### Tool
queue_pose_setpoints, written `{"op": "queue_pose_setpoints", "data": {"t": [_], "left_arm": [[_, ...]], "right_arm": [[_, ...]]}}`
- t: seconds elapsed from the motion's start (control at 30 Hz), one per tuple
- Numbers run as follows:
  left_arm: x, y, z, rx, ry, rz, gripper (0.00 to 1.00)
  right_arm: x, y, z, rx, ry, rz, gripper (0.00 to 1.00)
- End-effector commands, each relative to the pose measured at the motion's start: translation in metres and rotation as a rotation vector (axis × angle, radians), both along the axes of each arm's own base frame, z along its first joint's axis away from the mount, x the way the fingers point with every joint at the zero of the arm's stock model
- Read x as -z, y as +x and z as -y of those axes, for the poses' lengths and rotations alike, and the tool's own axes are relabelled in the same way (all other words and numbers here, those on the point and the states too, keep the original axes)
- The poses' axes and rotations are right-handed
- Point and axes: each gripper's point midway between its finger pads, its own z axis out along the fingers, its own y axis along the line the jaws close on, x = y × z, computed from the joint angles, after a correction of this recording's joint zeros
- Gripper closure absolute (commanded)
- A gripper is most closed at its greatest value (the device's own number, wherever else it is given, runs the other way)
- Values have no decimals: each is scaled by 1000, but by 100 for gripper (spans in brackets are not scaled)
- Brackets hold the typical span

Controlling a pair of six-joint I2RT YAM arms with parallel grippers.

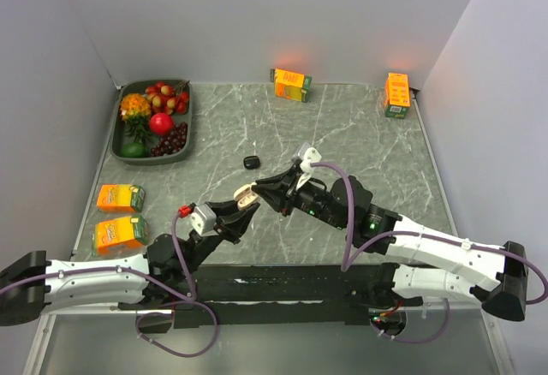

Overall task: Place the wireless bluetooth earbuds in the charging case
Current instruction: Place the earbud in the charging case.

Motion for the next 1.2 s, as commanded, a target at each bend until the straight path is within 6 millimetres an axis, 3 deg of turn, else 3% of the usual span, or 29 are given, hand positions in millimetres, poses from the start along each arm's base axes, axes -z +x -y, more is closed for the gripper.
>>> {"op": "queue_pose_setpoints", "data": {"t": [0.0,0.63,1.17], "left_arm": [[-25,-3,2,25,-66,34,99],[-34,-3,2,31,-110,5,99],[-40,2,2,8,-141,-14,99]], "right_arm": [[-14,4,2,37,50,75,100],[8,9,9,120,-31,139,100],[4,2,12,124,-19,162,100]]}}
